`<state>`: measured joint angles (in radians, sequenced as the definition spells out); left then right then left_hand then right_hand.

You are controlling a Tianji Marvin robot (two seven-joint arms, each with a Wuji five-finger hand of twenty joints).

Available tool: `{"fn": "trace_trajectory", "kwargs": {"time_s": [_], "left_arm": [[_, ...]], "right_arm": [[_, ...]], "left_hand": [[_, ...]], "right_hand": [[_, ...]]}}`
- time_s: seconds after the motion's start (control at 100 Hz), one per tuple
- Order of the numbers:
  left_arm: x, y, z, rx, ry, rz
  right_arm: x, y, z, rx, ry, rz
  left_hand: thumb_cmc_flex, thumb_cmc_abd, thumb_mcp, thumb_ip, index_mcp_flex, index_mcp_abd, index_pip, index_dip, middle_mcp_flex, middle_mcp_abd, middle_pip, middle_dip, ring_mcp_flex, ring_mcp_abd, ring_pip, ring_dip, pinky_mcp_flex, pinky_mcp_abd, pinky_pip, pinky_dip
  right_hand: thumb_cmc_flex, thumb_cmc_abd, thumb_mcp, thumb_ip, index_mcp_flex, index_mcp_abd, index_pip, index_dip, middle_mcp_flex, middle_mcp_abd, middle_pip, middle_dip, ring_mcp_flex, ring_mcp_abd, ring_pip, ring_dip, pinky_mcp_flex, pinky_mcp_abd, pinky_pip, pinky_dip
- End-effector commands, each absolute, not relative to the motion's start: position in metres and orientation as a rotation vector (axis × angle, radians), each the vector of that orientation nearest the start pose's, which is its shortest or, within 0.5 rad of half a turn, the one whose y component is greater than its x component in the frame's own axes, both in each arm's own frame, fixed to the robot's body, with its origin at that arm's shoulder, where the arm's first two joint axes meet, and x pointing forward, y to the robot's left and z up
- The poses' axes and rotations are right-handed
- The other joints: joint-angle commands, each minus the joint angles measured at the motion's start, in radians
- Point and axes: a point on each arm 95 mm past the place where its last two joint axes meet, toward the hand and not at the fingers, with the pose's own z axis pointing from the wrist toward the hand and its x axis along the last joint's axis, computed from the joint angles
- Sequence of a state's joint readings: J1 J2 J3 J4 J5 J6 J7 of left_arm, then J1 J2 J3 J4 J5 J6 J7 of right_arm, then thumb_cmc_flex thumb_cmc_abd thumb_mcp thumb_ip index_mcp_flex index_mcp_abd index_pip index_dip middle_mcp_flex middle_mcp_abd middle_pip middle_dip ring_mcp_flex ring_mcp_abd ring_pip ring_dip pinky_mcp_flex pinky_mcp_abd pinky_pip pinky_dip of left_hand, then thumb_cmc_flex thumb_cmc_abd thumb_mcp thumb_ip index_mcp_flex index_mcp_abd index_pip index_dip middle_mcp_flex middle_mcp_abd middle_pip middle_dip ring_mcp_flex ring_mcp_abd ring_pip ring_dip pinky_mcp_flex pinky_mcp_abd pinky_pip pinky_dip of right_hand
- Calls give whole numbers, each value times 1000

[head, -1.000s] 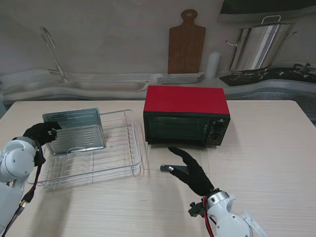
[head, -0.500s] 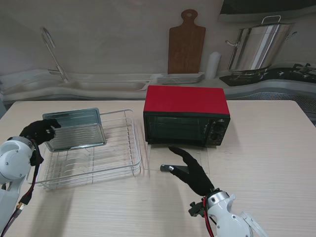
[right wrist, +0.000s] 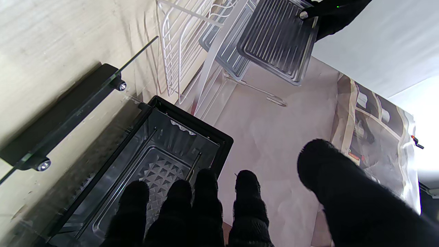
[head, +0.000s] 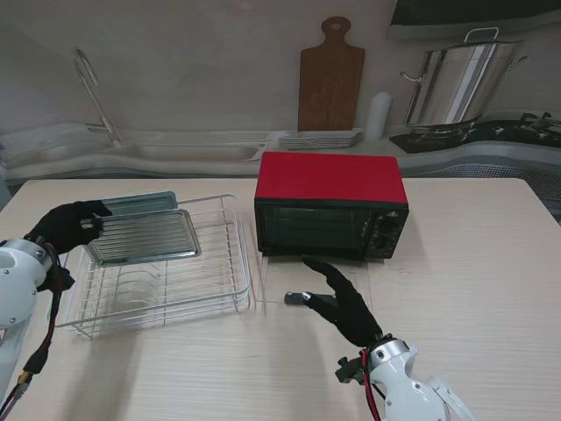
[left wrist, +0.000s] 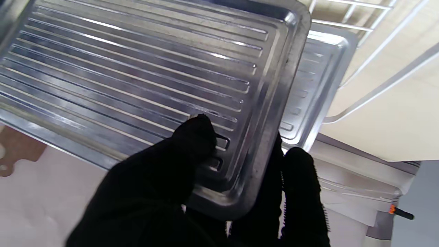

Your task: Slide the trays into the oven

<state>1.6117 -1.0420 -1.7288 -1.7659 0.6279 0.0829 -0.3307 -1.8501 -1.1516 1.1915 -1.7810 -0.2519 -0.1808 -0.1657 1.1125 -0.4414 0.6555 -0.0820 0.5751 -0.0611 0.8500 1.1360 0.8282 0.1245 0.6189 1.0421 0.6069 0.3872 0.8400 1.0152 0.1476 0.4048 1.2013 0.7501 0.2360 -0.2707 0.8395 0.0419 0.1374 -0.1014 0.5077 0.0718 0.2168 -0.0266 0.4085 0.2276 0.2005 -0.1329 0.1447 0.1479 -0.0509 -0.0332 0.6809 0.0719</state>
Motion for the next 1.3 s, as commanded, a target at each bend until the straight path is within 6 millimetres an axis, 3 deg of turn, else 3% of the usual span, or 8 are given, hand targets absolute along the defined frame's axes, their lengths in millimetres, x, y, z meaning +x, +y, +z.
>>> {"fn": "trace_trajectory", "kwargs": {"time_s": [0.0, 0.32, 0.57, 0.91, 1.29], "left_arm": [[406, 155, -202, -1610, 1103, -1477], [384, 120, -177, -1587, 1146, -1633], [374, 83, -165, -1585, 1223, -1702], [383, 41, -167, -1557, 1339, -1700], [393, 19, -170, -1551, 1434, -1702]], "right_arm": [[304, 54, -339, -2019, -970, -2305], [305, 51, -334, -2007, -948, -2349], [305, 55, -329, -1949, -932, -2414], [301, 68, -326, -1887, -912, -2422], [299, 82, -325, -1868, -855, -2437]], "left_hand": [[66, 115, 159, 109, 172, -59, 379, 194, 133, -24, 313, 103, 70, 40, 112, 41, 2, 24, 60, 23], [52, 116, 172, 129, 171, -56, 374, 196, 143, -23, 310, 101, 87, 41, 122, 35, 21, 36, 68, 32], [41, 117, 178, 148, 171, -54, 368, 195, 150, -26, 307, 97, 98, 40, 129, 29, 32, 42, 71, 38], [38, 122, 173, 158, 164, -60, 358, 194, 149, -31, 306, 97, 98, 35, 133, 24, 37, 38, 72, 41], [32, 126, 173, 175, 162, -64, 357, 197, 150, -36, 308, 94, 103, 28, 140, 20, 44, 35, 76, 46]], "right_hand": [[3, -8, 11, -24, -20, 9, 11, -5, -26, -24, 19, 10, -37, -31, 3, 0, -5, -59, 20, 13], [73, -120, 182, 43, -16, 11, 36, 10, -20, -21, 41, 18, -19, -19, 19, 8, 3, -55, 81, 48], [41, -189, 169, -54, 1, 49, 85, 53, -5, -2, 91, 39, 18, 14, 67, 36, 49, -46, 173, 110], [24, -214, 162, -73, 37, 86, 88, 87, 29, 27, 146, 62, 53, 48, 128, 69, 93, -20, 240, 157], [79, -252, 164, -76, 92, 105, 96, 104, 94, 54, 175, 74, 121, 82, 173, 92, 162, 19, 302, 194]]}}
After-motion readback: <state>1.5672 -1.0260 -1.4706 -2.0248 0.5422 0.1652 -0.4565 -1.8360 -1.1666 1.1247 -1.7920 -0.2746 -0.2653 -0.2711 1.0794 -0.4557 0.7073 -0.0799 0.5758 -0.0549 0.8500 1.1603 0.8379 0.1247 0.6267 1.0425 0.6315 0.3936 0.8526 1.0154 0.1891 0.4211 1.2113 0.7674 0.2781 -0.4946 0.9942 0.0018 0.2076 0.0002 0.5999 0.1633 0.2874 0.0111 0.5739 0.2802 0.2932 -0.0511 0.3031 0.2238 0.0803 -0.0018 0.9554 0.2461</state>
